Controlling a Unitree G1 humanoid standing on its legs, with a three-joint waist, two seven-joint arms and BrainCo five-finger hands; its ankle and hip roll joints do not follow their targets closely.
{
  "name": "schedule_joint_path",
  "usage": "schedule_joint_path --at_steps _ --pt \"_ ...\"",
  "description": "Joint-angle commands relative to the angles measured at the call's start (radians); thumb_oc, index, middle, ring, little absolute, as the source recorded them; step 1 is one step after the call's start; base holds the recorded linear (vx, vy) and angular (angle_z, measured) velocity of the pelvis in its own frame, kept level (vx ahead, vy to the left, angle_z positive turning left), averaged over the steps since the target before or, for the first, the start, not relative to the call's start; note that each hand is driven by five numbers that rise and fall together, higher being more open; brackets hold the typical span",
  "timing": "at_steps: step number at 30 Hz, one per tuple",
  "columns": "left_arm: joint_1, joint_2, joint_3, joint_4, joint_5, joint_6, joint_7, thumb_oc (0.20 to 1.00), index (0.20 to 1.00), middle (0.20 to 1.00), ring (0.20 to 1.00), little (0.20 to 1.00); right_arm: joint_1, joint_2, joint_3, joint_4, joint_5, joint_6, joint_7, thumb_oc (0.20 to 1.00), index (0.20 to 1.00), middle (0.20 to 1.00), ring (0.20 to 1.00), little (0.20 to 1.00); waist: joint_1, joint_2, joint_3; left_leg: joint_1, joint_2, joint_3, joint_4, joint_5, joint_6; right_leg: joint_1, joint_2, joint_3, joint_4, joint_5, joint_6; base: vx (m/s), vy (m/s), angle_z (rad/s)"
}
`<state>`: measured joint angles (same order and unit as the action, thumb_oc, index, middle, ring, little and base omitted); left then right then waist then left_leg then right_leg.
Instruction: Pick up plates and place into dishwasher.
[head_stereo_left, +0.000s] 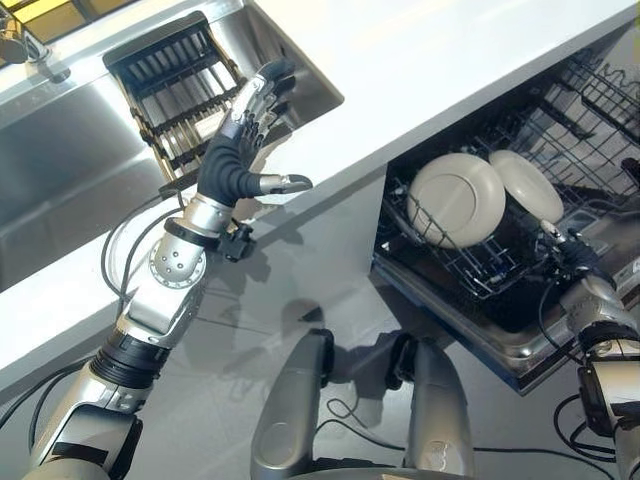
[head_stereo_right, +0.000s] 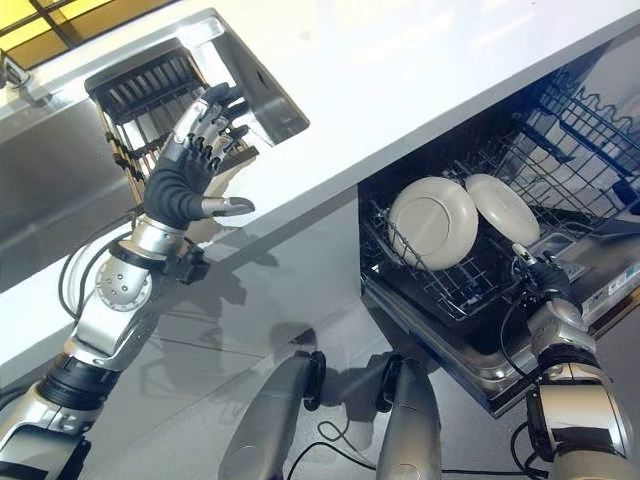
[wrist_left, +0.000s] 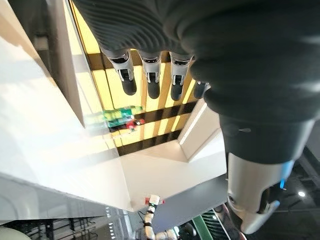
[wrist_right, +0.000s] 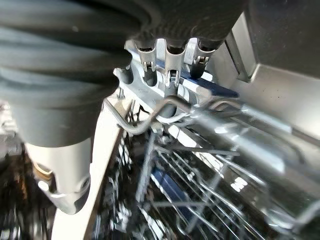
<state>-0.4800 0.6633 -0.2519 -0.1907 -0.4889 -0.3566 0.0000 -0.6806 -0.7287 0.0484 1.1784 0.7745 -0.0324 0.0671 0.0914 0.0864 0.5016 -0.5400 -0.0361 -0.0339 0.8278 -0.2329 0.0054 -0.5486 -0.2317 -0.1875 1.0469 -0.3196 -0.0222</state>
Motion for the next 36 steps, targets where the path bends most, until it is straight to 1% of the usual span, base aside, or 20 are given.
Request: schedule_joint_path --at_steps 1,7,11,15,19,25,30,31,33,36 --pt "0.101 0.008 -0.042 0.032 -0.028 0.019 -0.014 1.0 1.0 1.0 1.0 1.0 -0.129 -0.014 0.055 -0.08 -0.015 -0.029 0.045 1.0 1.0 1.0 1.0 1.0 0.023 0.01 0.018 0.027 -0.032 0.058 0.004 -0.055 0.075 0.06 0.035 -0.036 -0.125 0.028 -0.04 0.01 -0.065 0.14" --pt "0.076 0.031 -0.028 0.018 -0.05 0.012 -0.035 1.0 1.0 1.0 1.0 1.0 -0.241 -0.041 0.101 -0.081 -0.016 0.0 0.024 1.0 1.0 1.0 1.0 1.0 0.043 0.012 0.018 0.02 -0.036 0.047 -0.002 -0.048 0.075 0.054 0.029 -0.044 -0.114 0.021 -0.042 0.03 -0.051 -0.03" --pt "0.058 0.04 -0.025 0.01 -0.064 0.025 -0.065 1.0 1.0 1.0 1.0 1.0 -0.305 -0.053 0.12 -0.062 -0.034 0.01 0.001 1.0 1.0 1.0 1.0 1.0 0.057 0.015 0.018 0.02 -0.041 0.04 -0.006 -0.045 0.074 0.059 0.022 -0.054 -0.11 0.015 -0.045 0.06 -0.041 0.09" --pt "0.048 0.062 -0.023 0.002 -0.086 0.037 -0.066 1.0 1.0 1.0 1.0 1.0 -0.368 -0.073 0.147 -0.047 -0.048 0.025 -0.017 1.0 1.0 1.0 1.0 1.0 0.071 0.019 0.018 0.018 -0.048 0.034 -0.013 -0.038 0.073 0.059 0.015 -0.062 -0.107 0.012 -0.046 0.08 -0.04 0.09" --pt "0.054 0.079 -0.015 0.004 -0.101 0.033 -0.073 1.0 1.0 1.0 1.0 1.0 -0.41 -0.085 0.162 -0.04 -0.052 0.031 -0.036 1.0 1.0 1.0 1.0 1.0 0.082 0.024 0.018 0.009 -0.055 0.028 -0.019 -0.031 0.074 0.052 0.012 -0.067 -0.106 0.011 -0.046 0.05 -0.033 0.07" --pt "0.056 0.1 -0.007 0.007 -0.12 0.022 -0.074 1.0 1.0 1.0 1.0 1.0 -0.477 -0.098 0.181 -0.024 -0.019 0.032 -0.062 1.0 1.0 1.0 1.0 1.0 0.099 0.035 0.018 -0.006 -0.065 0.022 -0.038 -0.014 0.074 0.035 0.006 -0.076 -0.102 0.01 -0.046 0.04 -0.026 0.09" --pt "0.049 0.123 0.005 -0.003 -0.135 0.009 -0.07 1.0 1.0 1.0 1.0 1.0 -0.529 -0.116 0.188 -0.029 0.018 0.024 -0.088 1.0 1.0 1.0 1.0 1.0 0.108 0.047 0.018 -0.044 -0.075 0.023 -0.046 0.005 0.077 -0.006 0.004 -0.08 -0.092 0.014 -0.044 -0.01 -0.032 0.09" --pt "0.049 0.126 0.008 -0.002 -0.139 0.008 -0.074 1.0 1.0 1.0 1.0 1.0 -0.535 -0.118 0.189 -0.028 0.019 0.024 -0.089 1.0 1.0 1.0 1.0 1.0 0.109 0.046 0.018 -0.042 -0.079 0.02 -0.032 -0.023 0.076 -0.005 0.007 -0.069 -0.078 -0.011 -0.033 0.03 -0.04 0.08" --pt "0.051 0.126 0.012 0.001 -0.144 0.005 -0.084 1.0 1.0 1.0 1.0 1.0 -0.541 -0.119 0.193 -0.023 0.021 0.013 -0.086 1.0 1.0 1.0 1.0 1.0 0.111 0.046 0.018 -0.054 -0.082 0.019 -0.025 -0.024 0.076 -0.02 0.007 -0.069 -0.071 -0.011 -0.033 0.0 -0.018 0.16" --pt "0.05 0.121 0.01 0.0 -0.147 -0.001 -0.097 1.0 1.0 1.0 1.0 1.0 -0.536 -0.114 0.204 -0.03 -0.027 0.034 -0.089 1.0 1.0 1.0 1.0 1.0 0.109 0.04 0.016 -0.063 -0.082 0.023 -0.018 -0.027 0.077 -0.028 0.012 -0.068 -0.073 -0.008 -0.033 -0.05 0.001 0.11"
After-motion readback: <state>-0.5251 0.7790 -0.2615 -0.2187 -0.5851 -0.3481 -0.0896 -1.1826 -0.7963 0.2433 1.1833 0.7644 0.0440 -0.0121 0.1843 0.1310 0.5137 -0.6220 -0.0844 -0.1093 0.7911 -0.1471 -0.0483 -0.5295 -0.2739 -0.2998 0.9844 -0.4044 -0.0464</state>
